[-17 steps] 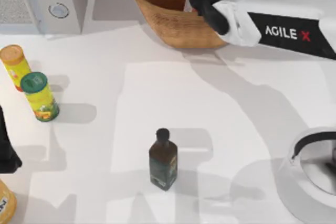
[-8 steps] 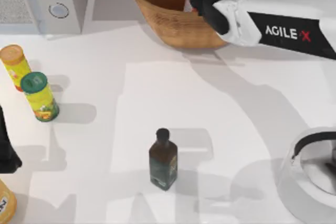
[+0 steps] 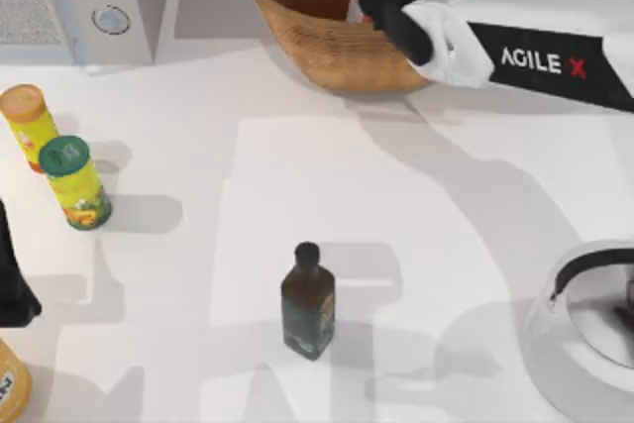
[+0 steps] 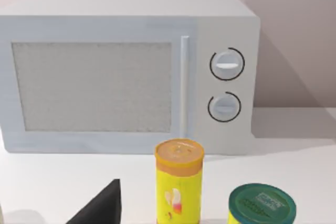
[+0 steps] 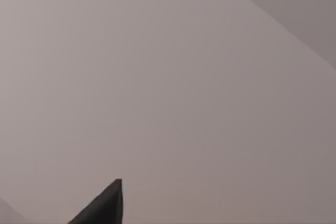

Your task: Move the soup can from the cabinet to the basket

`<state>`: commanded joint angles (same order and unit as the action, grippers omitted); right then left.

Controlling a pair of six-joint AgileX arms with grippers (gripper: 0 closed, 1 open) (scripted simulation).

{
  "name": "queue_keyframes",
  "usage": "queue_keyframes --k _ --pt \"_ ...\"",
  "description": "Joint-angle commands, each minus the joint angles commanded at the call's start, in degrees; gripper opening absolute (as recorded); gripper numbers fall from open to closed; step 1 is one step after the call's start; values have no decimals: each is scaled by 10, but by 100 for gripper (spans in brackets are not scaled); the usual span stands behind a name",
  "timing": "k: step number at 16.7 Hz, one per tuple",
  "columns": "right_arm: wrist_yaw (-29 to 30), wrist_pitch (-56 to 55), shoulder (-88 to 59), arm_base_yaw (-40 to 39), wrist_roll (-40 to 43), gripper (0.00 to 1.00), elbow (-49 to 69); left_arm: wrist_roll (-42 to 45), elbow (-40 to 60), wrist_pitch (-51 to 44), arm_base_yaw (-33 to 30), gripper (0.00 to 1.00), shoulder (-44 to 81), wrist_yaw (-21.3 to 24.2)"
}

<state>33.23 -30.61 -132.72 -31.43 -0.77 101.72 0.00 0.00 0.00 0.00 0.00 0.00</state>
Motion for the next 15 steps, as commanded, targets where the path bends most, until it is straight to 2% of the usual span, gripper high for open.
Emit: queue_keyframes --k 9,15 --pt "-1 0 5 0 0 100 -4 0 0 0 0 100 0 0" --pt "-35 23 160 39 1 100 -112 0 0 0 0 100 0 0"
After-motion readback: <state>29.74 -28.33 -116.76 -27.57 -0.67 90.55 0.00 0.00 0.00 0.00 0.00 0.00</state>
